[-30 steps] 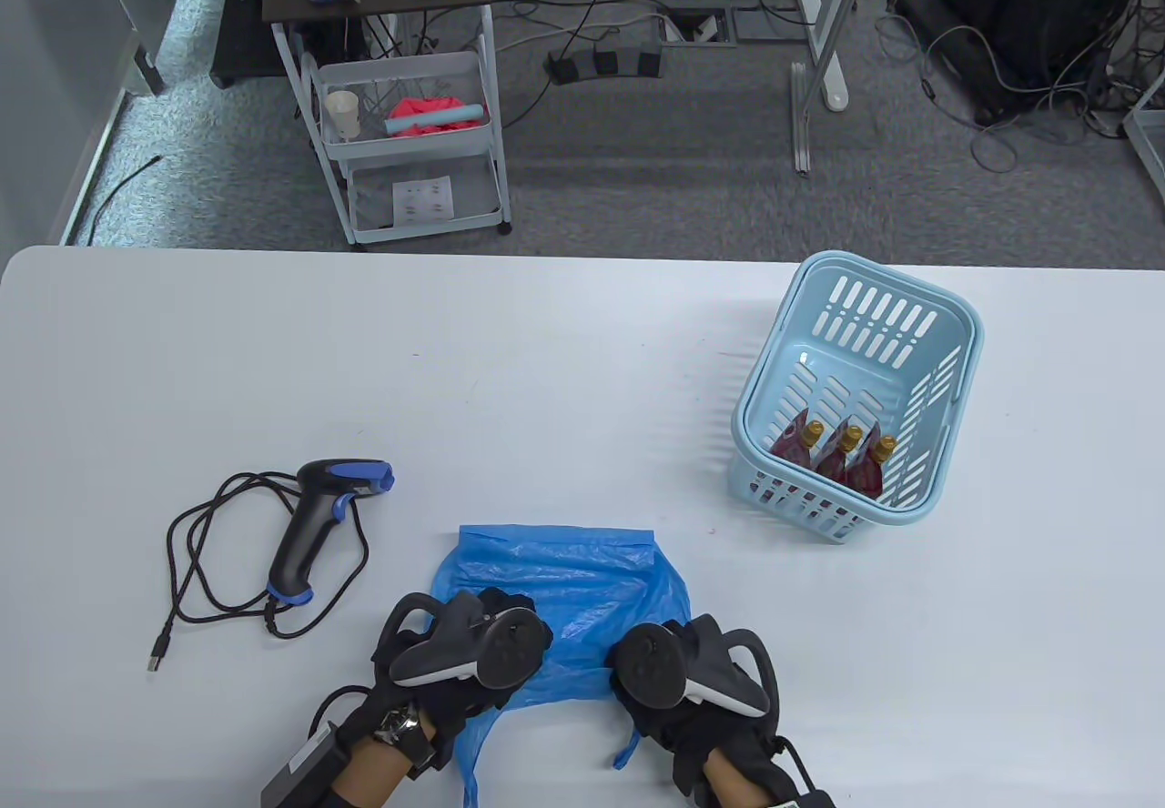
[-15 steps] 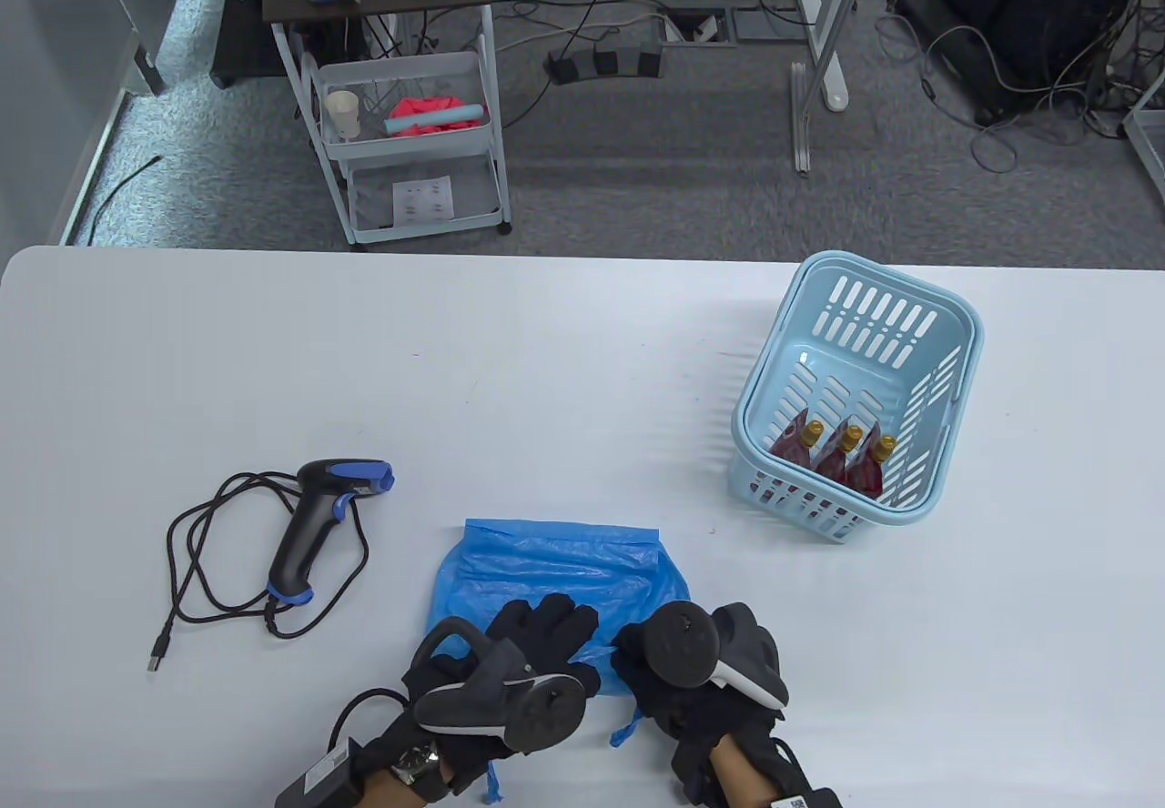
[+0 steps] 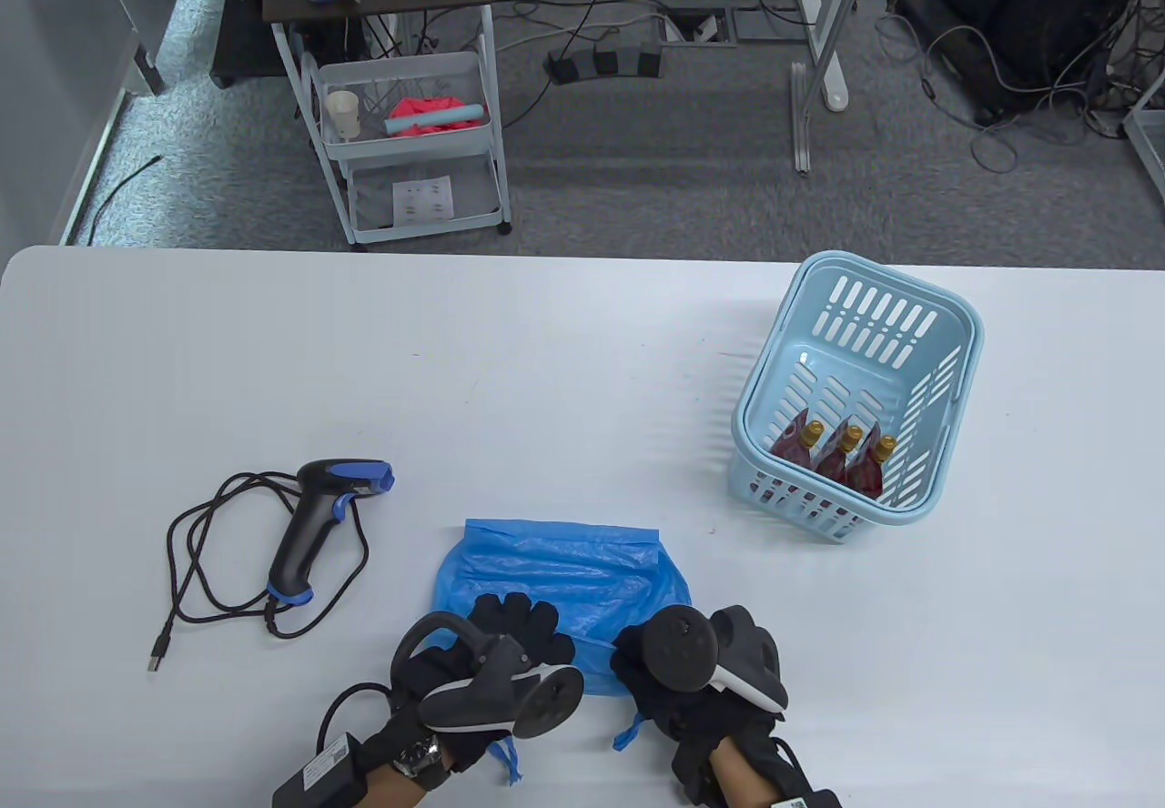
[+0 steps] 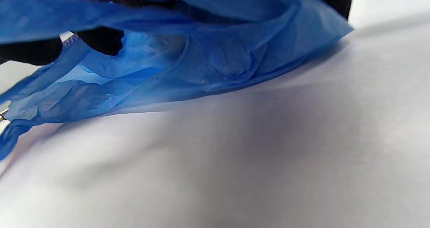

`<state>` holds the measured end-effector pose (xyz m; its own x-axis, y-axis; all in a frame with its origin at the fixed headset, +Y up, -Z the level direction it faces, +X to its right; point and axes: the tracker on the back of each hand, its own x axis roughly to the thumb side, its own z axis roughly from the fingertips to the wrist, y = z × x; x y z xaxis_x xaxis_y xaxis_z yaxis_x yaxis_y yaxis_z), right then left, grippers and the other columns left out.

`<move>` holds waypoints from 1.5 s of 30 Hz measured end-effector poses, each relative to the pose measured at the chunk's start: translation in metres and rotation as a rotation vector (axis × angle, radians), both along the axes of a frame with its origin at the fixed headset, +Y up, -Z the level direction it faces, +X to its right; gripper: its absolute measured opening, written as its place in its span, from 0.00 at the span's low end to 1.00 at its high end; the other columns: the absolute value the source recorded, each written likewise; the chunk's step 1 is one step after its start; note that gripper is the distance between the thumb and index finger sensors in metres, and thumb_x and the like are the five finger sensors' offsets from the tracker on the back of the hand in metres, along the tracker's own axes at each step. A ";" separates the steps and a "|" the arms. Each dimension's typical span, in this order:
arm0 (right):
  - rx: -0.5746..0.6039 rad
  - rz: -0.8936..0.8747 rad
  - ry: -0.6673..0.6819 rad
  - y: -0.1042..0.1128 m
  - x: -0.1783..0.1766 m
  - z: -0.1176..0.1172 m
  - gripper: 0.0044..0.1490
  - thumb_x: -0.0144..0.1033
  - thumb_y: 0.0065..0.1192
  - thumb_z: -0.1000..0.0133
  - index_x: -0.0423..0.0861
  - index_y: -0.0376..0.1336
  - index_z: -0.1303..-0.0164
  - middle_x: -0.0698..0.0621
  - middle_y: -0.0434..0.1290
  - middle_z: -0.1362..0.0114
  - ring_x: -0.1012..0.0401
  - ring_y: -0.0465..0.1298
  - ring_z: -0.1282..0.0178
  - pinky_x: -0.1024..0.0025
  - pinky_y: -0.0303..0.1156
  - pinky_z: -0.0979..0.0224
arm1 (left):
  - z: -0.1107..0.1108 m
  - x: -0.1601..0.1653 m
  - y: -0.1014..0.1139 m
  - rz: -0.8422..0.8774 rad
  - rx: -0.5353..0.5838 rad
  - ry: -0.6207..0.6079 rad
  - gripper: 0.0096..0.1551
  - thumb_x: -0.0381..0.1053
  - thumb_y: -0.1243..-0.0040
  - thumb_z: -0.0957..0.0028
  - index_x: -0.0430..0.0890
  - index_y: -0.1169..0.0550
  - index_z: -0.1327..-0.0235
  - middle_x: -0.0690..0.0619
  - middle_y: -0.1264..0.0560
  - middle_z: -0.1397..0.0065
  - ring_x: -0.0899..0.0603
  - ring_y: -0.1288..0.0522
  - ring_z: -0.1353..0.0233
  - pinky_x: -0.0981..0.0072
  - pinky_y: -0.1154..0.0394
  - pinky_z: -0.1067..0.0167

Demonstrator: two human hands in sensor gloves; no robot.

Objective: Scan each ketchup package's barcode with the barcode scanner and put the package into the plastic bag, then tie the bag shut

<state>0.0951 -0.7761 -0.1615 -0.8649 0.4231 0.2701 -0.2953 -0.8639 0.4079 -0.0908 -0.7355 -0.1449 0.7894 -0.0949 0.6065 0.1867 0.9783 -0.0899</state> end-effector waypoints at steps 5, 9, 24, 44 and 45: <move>-0.001 -0.005 -0.004 0.000 0.000 0.000 0.23 0.42 0.52 0.39 0.44 0.68 0.41 0.41 0.72 0.30 0.43 0.70 0.33 0.41 0.65 0.28 | -0.005 -0.009 -0.001 0.006 -0.018 0.032 0.31 0.67 0.40 0.53 0.56 0.17 0.40 0.53 0.23 0.28 0.36 0.22 0.29 0.42 0.27 0.33; -0.001 -0.005 -0.007 0.000 0.000 0.000 0.23 0.42 0.52 0.39 0.44 0.68 0.41 0.41 0.72 0.30 0.43 0.70 0.33 0.41 0.65 0.28 | -0.002 -0.005 0.001 0.065 -0.067 -0.011 0.31 0.68 0.41 0.53 0.58 0.19 0.37 0.50 0.29 0.20 0.34 0.28 0.22 0.39 0.30 0.29; 0.007 -0.032 -0.017 0.000 0.002 0.000 0.24 0.43 0.49 0.39 0.45 0.67 0.40 0.39 0.73 0.31 0.42 0.71 0.34 0.41 0.66 0.29 | -0.003 0.006 -0.017 -0.077 -0.050 0.016 0.40 0.68 0.42 0.52 0.51 0.25 0.27 0.47 0.33 0.18 0.31 0.30 0.21 0.39 0.29 0.31; -0.013 -0.036 -0.011 0.001 0.003 0.000 0.24 0.42 0.51 0.39 0.44 0.67 0.39 0.39 0.73 0.30 0.42 0.71 0.34 0.41 0.66 0.29 | -0.028 -0.041 -0.004 -0.031 -0.052 0.231 0.27 0.66 0.39 0.52 0.53 0.12 0.49 0.55 0.22 0.28 0.35 0.22 0.28 0.43 0.25 0.36; -0.016 -0.035 -0.010 0.001 0.003 -0.001 0.24 0.42 0.52 0.39 0.44 0.67 0.38 0.39 0.73 0.30 0.42 0.71 0.34 0.41 0.66 0.29 | -0.029 -0.043 -0.003 -0.029 -0.056 0.236 0.27 0.66 0.38 0.52 0.53 0.12 0.49 0.55 0.22 0.28 0.35 0.22 0.28 0.43 0.25 0.36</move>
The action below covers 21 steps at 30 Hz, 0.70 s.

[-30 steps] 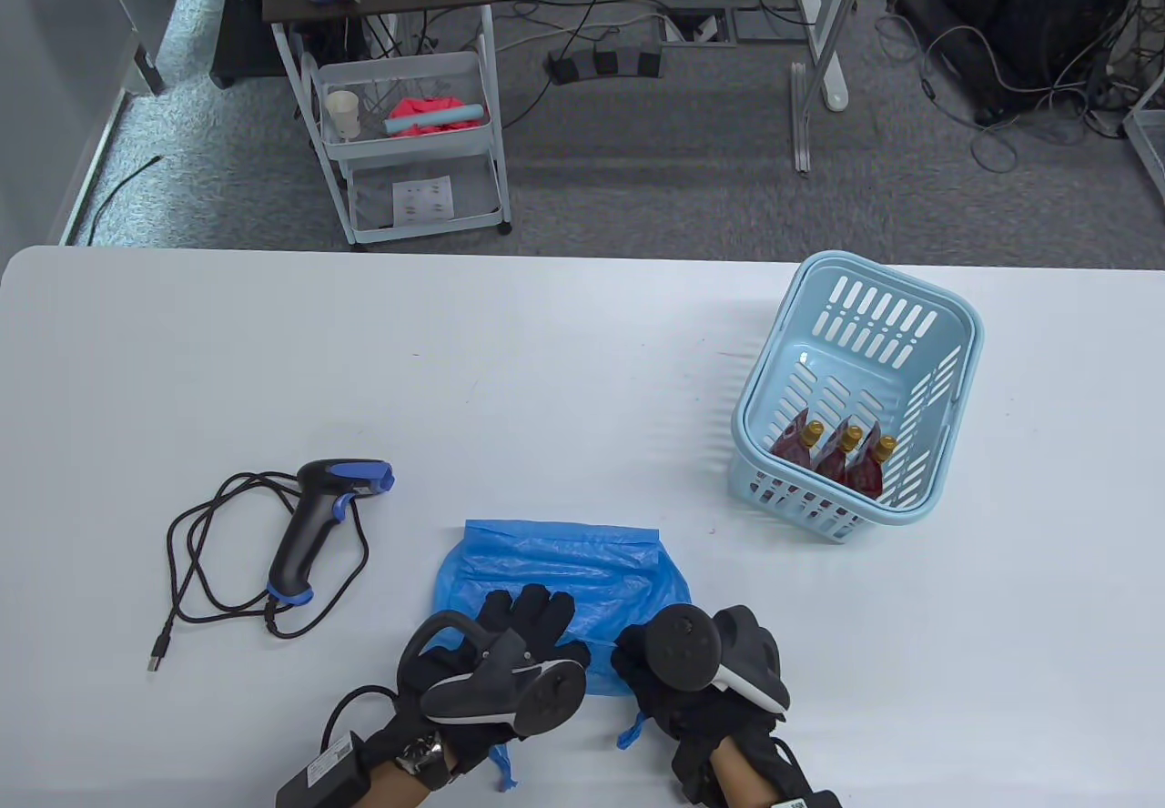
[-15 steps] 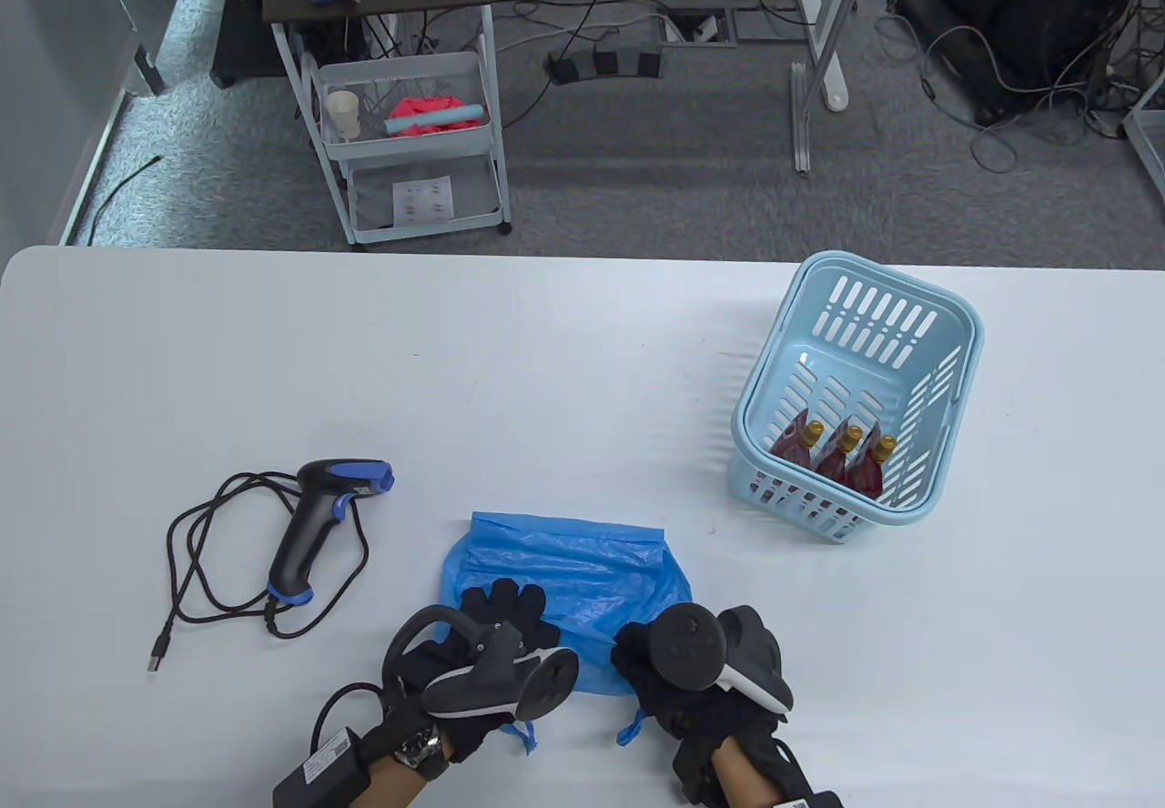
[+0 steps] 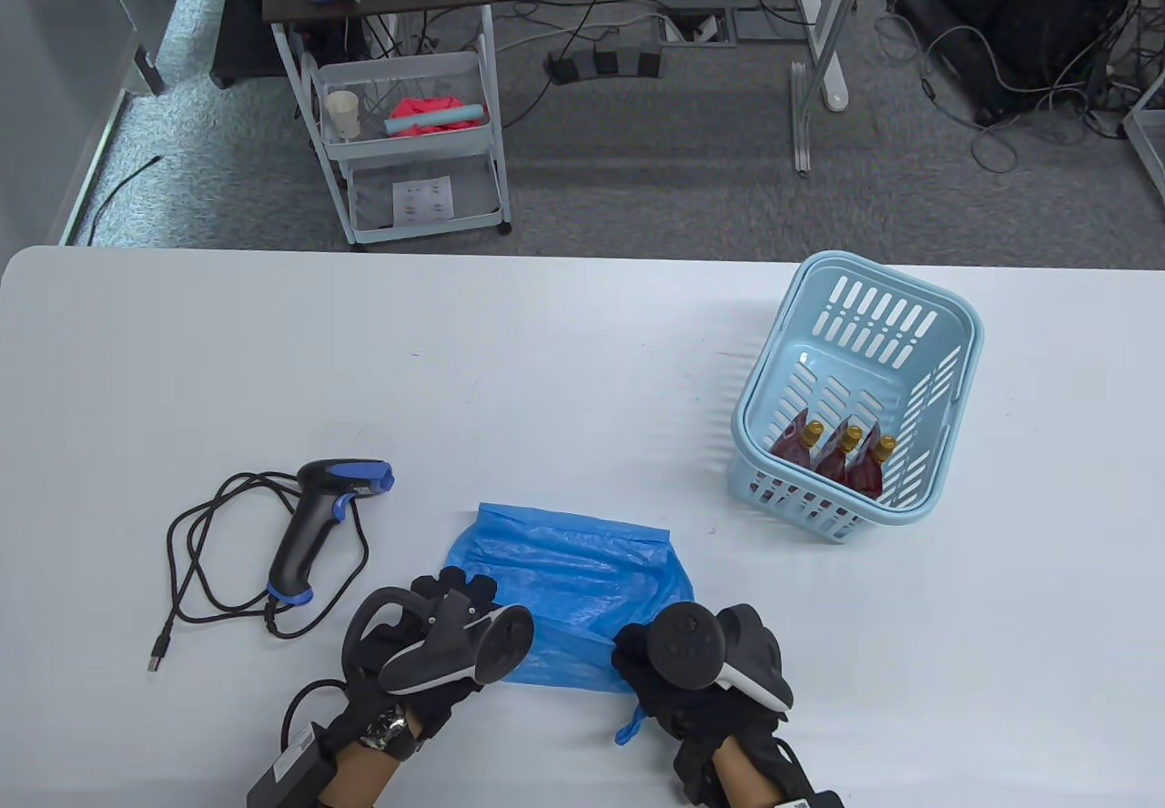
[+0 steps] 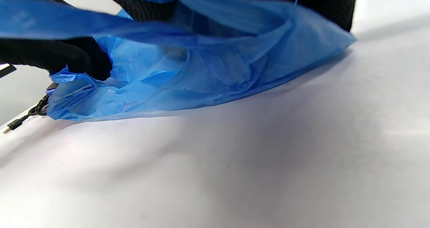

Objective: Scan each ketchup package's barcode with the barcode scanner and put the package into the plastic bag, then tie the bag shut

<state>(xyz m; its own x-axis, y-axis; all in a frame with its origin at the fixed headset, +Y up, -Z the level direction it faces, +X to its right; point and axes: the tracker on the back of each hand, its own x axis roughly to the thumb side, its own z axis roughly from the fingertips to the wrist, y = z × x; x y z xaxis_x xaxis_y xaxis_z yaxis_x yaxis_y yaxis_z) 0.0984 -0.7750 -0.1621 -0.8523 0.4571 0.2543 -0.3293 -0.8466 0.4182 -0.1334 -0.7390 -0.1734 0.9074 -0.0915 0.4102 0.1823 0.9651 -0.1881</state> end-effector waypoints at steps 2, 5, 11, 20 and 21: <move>0.003 0.002 -0.001 0.000 0.000 0.000 0.24 0.41 0.52 0.39 0.44 0.67 0.38 0.39 0.73 0.31 0.42 0.72 0.34 0.41 0.67 0.29 | -0.001 -0.003 0.002 0.005 0.006 0.013 0.26 0.66 0.38 0.52 0.53 0.11 0.51 0.55 0.21 0.29 0.35 0.21 0.29 0.42 0.25 0.35; 0.003 0.007 0.002 0.000 0.000 0.000 0.24 0.41 0.52 0.39 0.45 0.66 0.37 0.39 0.73 0.30 0.42 0.72 0.34 0.42 0.67 0.29 | -0.003 -0.009 0.003 0.040 -0.017 0.030 0.26 0.66 0.39 0.52 0.52 0.10 0.54 0.55 0.20 0.31 0.35 0.20 0.30 0.43 0.24 0.36; 0.008 -0.006 0.035 0.008 0.002 0.001 0.30 0.39 0.55 0.39 0.46 0.59 0.25 0.39 0.69 0.26 0.40 0.69 0.30 0.40 0.64 0.28 | -0.007 -0.022 0.000 0.225 -0.038 0.045 0.24 0.66 0.38 0.53 0.52 0.11 0.60 0.52 0.18 0.37 0.37 0.17 0.38 0.47 0.21 0.41; 0.298 -0.073 0.092 0.053 -0.009 0.023 0.32 0.39 0.60 0.40 0.53 0.58 0.24 0.39 0.65 0.21 0.39 0.66 0.25 0.38 0.62 0.26 | -0.010 -0.025 0.002 0.320 -0.044 0.057 0.23 0.66 0.38 0.53 0.53 0.13 0.58 0.52 0.19 0.39 0.38 0.16 0.41 0.48 0.21 0.43; 0.297 -0.054 0.113 0.053 -0.013 0.025 0.31 0.39 0.60 0.40 0.53 0.59 0.25 0.38 0.64 0.20 0.39 0.64 0.24 0.37 0.61 0.25 | -0.010 -0.025 0.001 0.323 -0.046 0.056 0.23 0.66 0.38 0.53 0.53 0.13 0.58 0.52 0.19 0.39 0.38 0.16 0.41 0.49 0.21 0.43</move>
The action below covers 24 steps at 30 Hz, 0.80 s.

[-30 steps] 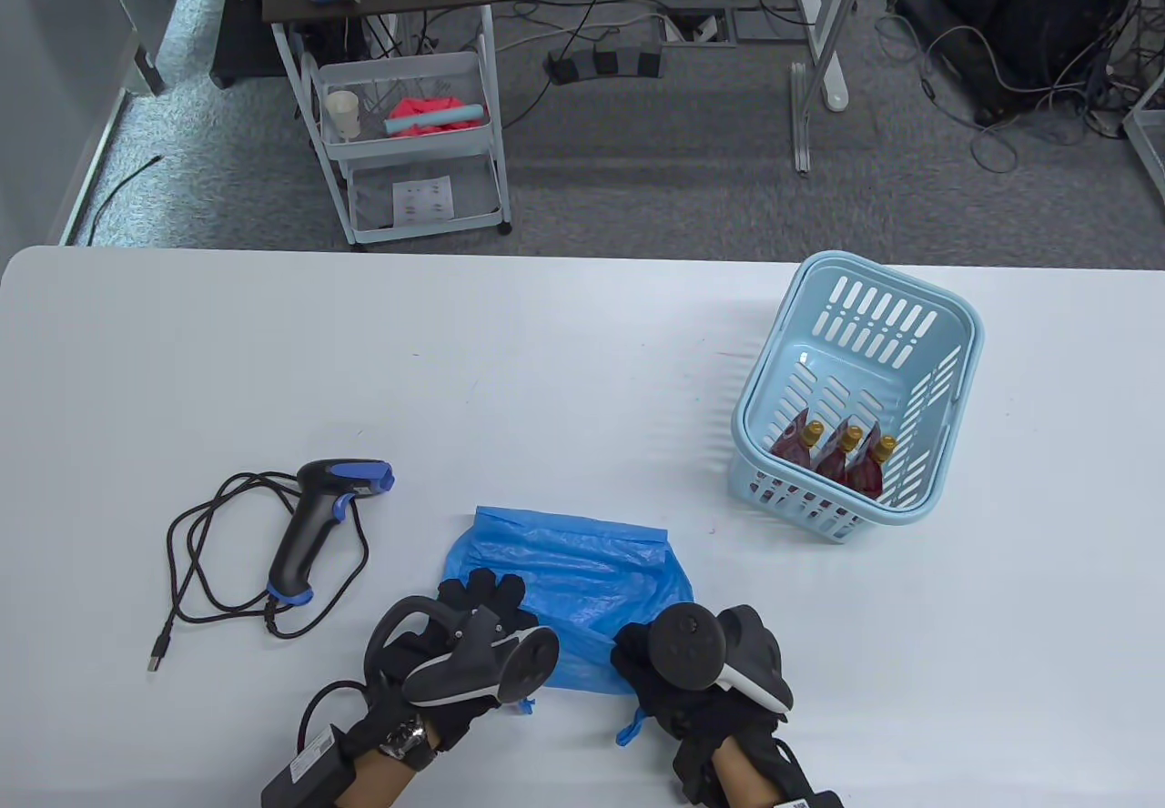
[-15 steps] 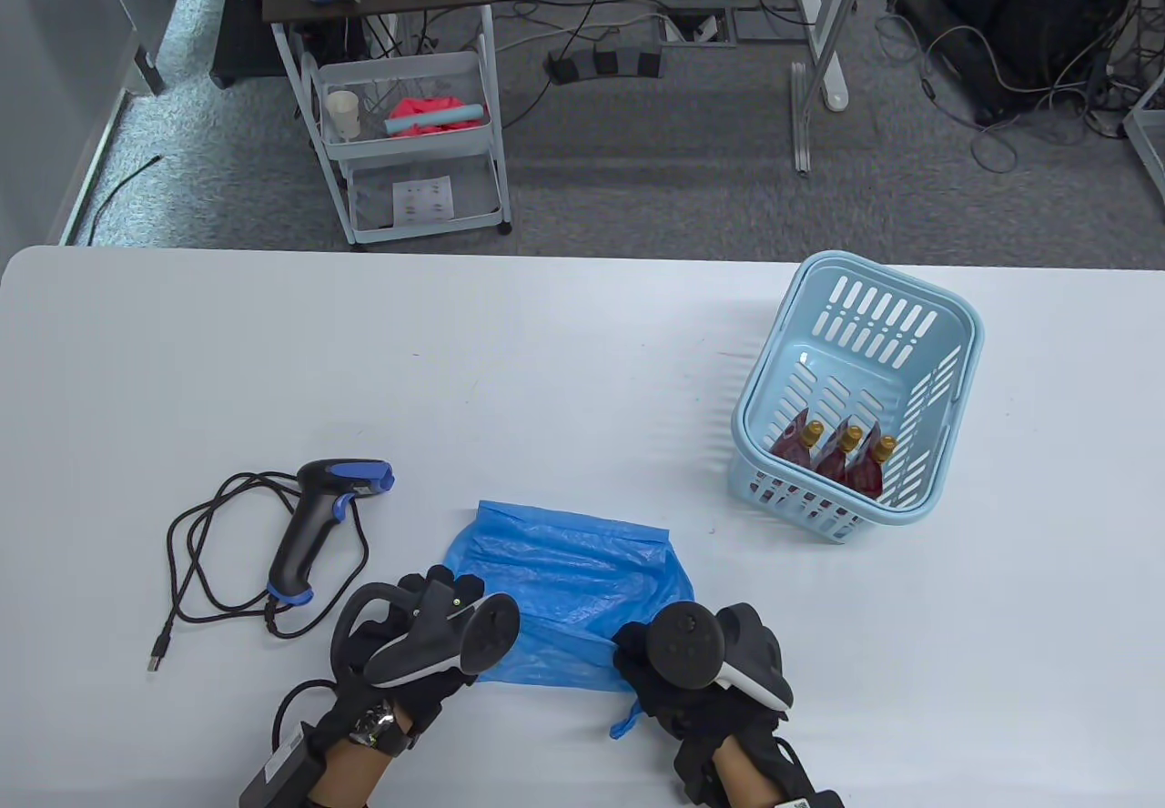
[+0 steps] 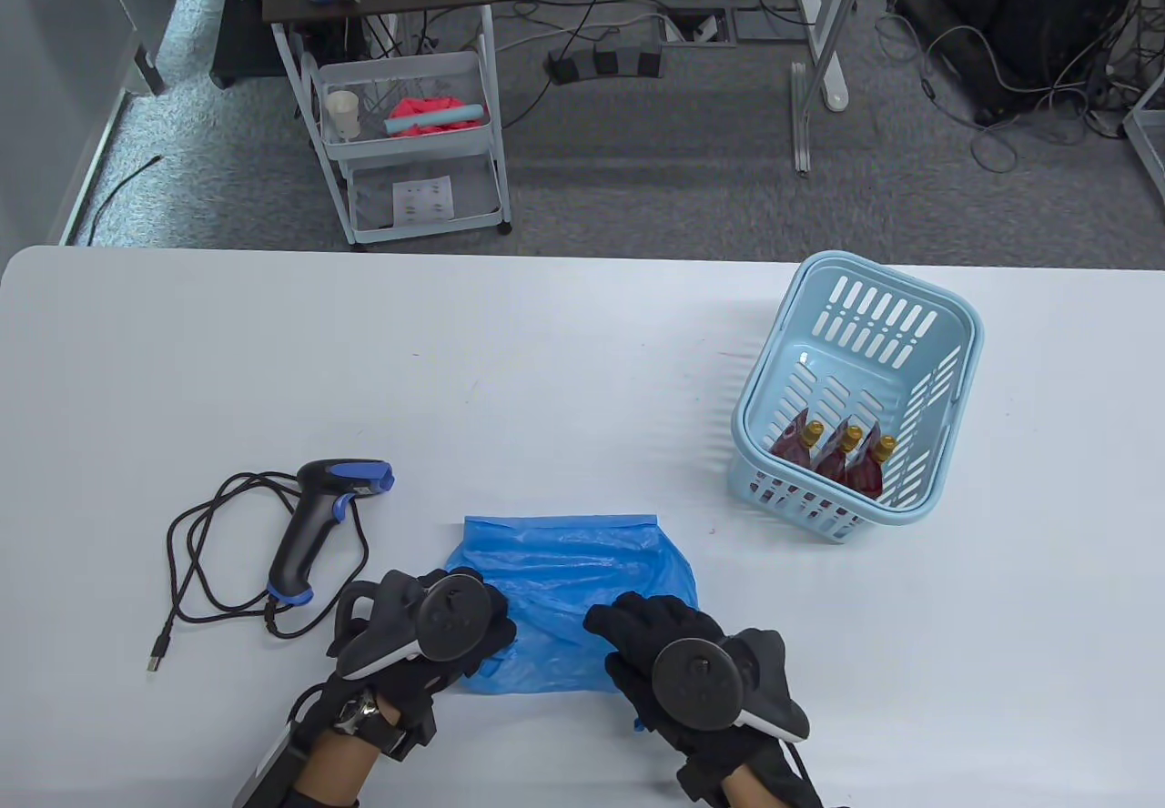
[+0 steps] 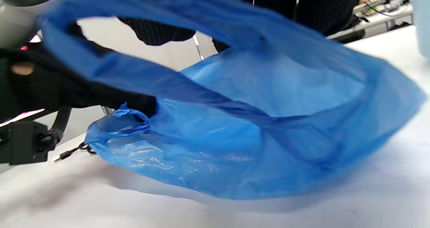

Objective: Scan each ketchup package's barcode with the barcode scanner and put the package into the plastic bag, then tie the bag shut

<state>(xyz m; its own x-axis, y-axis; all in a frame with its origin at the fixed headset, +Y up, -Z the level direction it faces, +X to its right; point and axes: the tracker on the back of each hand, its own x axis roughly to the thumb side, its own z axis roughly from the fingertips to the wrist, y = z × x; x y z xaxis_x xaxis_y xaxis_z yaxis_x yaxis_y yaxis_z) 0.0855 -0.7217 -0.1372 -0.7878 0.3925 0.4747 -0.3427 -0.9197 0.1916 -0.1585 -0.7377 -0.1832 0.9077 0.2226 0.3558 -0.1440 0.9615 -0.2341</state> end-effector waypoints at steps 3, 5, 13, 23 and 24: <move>-0.037 0.132 0.030 -0.011 -0.014 0.001 0.27 0.43 0.60 0.40 0.51 0.64 0.30 0.38 0.59 0.17 0.38 0.58 0.19 0.35 0.56 0.22 | 0.000 0.000 0.000 0.005 -0.001 -0.002 0.22 0.66 0.38 0.53 0.53 0.13 0.58 0.52 0.19 0.40 0.38 0.16 0.41 0.48 0.21 0.43; -0.062 0.281 0.015 -0.024 -0.018 -0.003 0.27 0.46 0.60 0.40 0.50 0.66 0.32 0.38 0.55 0.15 0.37 0.54 0.17 0.34 0.52 0.21 | 0.000 0.000 -0.001 0.009 -0.005 -0.006 0.22 0.66 0.38 0.53 0.53 0.13 0.58 0.52 0.19 0.40 0.38 0.16 0.41 0.48 0.21 0.43; -0.183 0.343 -0.119 -0.048 0.004 -0.022 0.30 0.43 0.61 0.40 0.46 0.64 0.28 0.41 0.64 0.19 0.39 0.62 0.21 0.36 0.58 0.23 | -0.003 -0.005 -0.006 0.038 -0.058 -0.011 0.22 0.66 0.38 0.54 0.54 0.13 0.58 0.54 0.19 0.38 0.38 0.17 0.38 0.47 0.22 0.41; -0.173 0.242 -0.166 -0.048 0.010 -0.026 0.25 0.38 0.61 0.41 0.45 0.68 0.34 0.42 0.72 0.27 0.43 0.70 0.29 0.41 0.64 0.27 | -0.010 -0.025 0.010 0.276 -0.198 -0.049 0.28 0.69 0.40 0.52 0.51 0.11 0.57 0.50 0.25 0.25 0.33 0.25 0.26 0.39 0.27 0.33; -0.165 0.232 -0.168 -0.048 0.010 -0.026 0.24 0.39 0.62 0.41 0.45 0.69 0.35 0.43 0.72 0.28 0.43 0.71 0.30 0.41 0.65 0.28 | -0.011 -0.028 0.013 0.314 -0.203 -0.051 0.28 0.69 0.40 0.53 0.50 0.10 0.60 0.51 0.25 0.25 0.33 0.25 0.26 0.39 0.28 0.33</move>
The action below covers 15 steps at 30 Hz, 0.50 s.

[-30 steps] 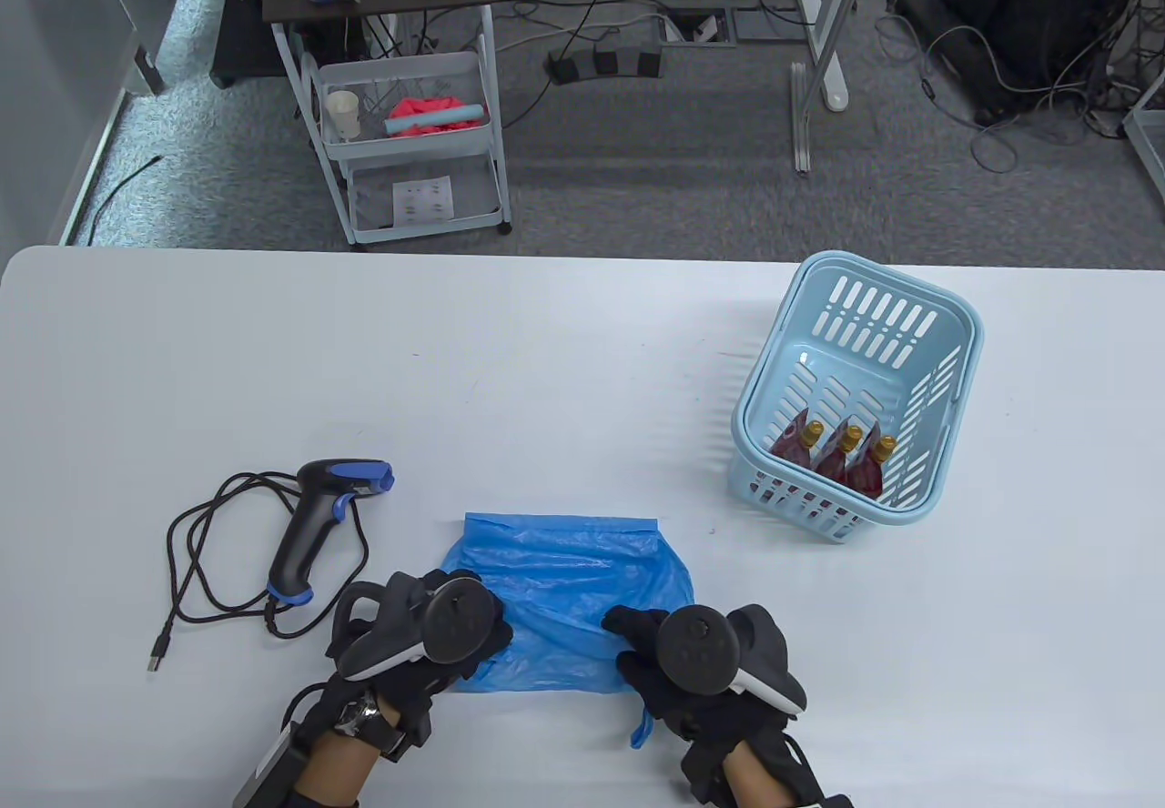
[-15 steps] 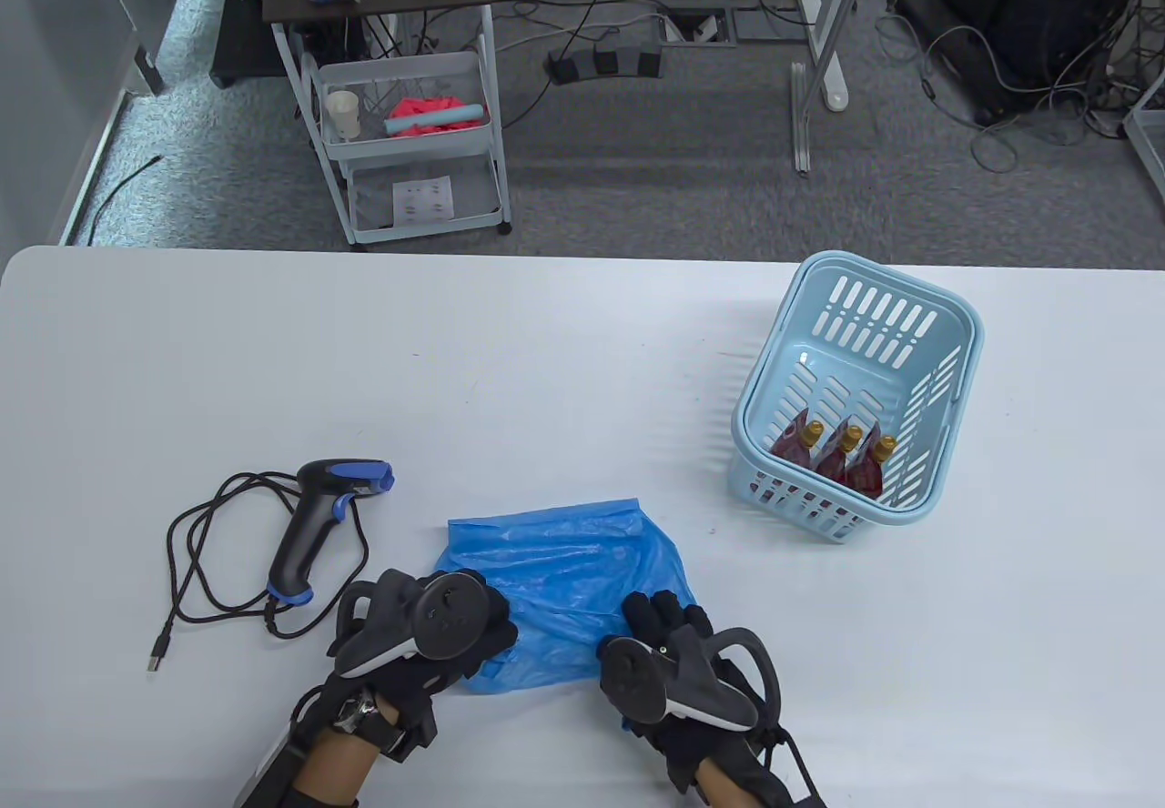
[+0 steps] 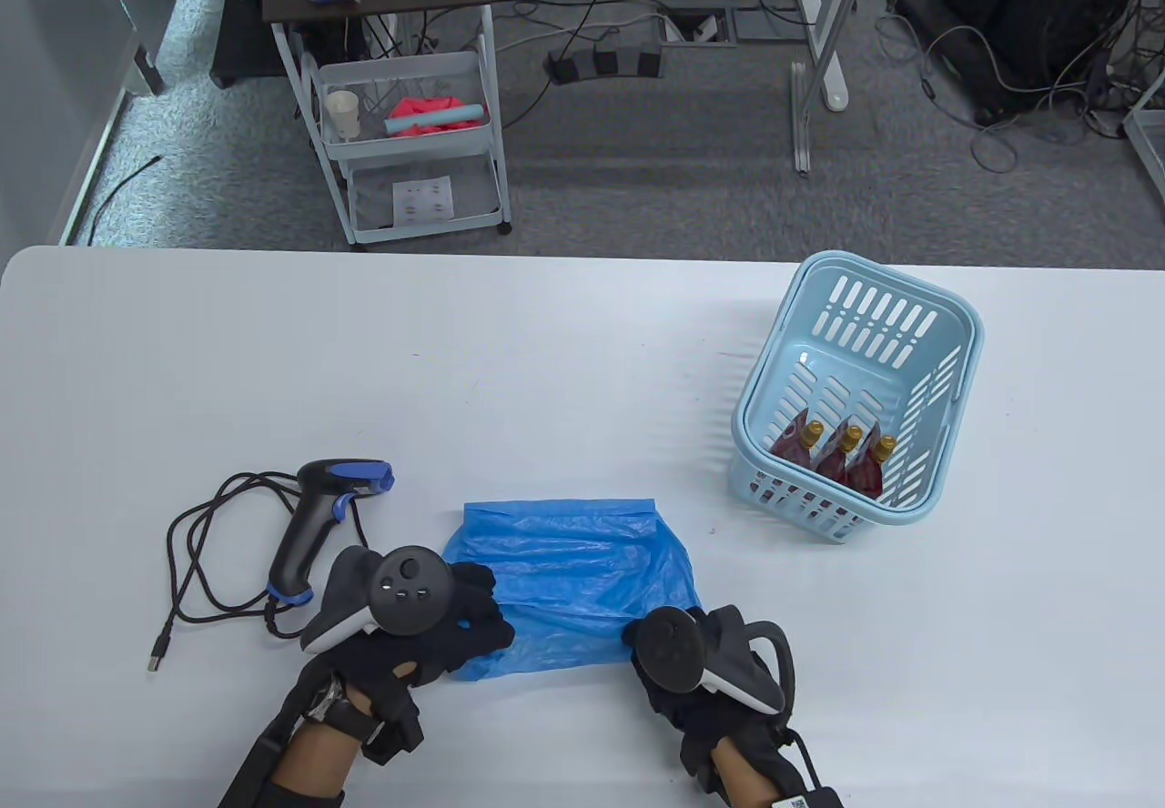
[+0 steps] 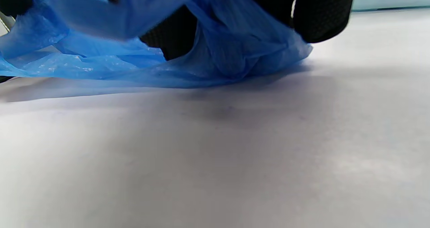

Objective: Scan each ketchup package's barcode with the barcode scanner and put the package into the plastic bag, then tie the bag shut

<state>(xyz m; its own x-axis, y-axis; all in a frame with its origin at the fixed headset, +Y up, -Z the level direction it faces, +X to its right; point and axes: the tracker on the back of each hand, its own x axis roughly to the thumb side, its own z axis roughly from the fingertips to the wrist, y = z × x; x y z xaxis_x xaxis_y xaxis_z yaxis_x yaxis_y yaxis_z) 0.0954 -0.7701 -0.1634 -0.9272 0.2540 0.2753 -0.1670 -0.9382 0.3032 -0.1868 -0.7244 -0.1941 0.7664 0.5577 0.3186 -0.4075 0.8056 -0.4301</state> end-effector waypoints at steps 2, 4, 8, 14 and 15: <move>0.017 0.001 -0.009 -0.001 -0.001 0.000 0.24 0.41 0.62 0.42 0.46 0.70 0.37 0.43 0.74 0.30 0.44 0.72 0.32 0.42 0.65 0.28 | -0.001 -0.004 0.006 0.024 -0.016 -0.006 0.28 0.69 0.39 0.53 0.49 0.09 0.62 0.51 0.24 0.25 0.33 0.24 0.26 0.39 0.28 0.33; 0.035 0.002 -0.008 -0.001 -0.001 0.000 0.23 0.42 0.63 0.42 0.46 0.71 0.39 0.44 0.75 0.32 0.45 0.74 0.33 0.43 0.66 0.29 | 0.000 -0.006 0.011 0.034 -0.010 -0.008 0.27 0.69 0.38 0.53 0.49 0.09 0.64 0.50 0.24 0.26 0.33 0.24 0.27 0.38 0.28 0.32; 0.047 0.009 -0.005 -0.001 -0.003 -0.001 0.23 0.41 0.64 0.42 0.46 0.71 0.40 0.44 0.76 0.33 0.46 0.75 0.34 0.43 0.67 0.29 | 0.009 0.007 0.024 -0.030 0.082 -0.041 0.26 0.67 0.36 0.54 0.50 0.10 0.59 0.50 0.25 0.25 0.32 0.25 0.26 0.38 0.29 0.31; 0.051 0.014 0.006 0.000 -0.004 0.000 0.22 0.41 0.65 0.43 0.46 0.72 0.41 0.44 0.77 0.34 0.46 0.75 0.34 0.43 0.67 0.29 | 0.033 0.059 0.017 -0.290 0.233 -0.166 0.26 0.66 0.36 0.53 0.54 0.13 0.48 0.47 0.36 0.16 0.30 0.37 0.17 0.33 0.36 0.26; 0.051 0.015 0.008 0.000 -0.004 0.000 0.22 0.41 0.65 0.43 0.46 0.72 0.41 0.44 0.77 0.34 0.46 0.75 0.35 0.43 0.67 0.30 | 0.035 0.066 0.010 -0.350 0.242 -0.182 0.26 0.65 0.37 0.53 0.55 0.13 0.47 0.47 0.38 0.15 0.29 0.40 0.16 0.32 0.38 0.25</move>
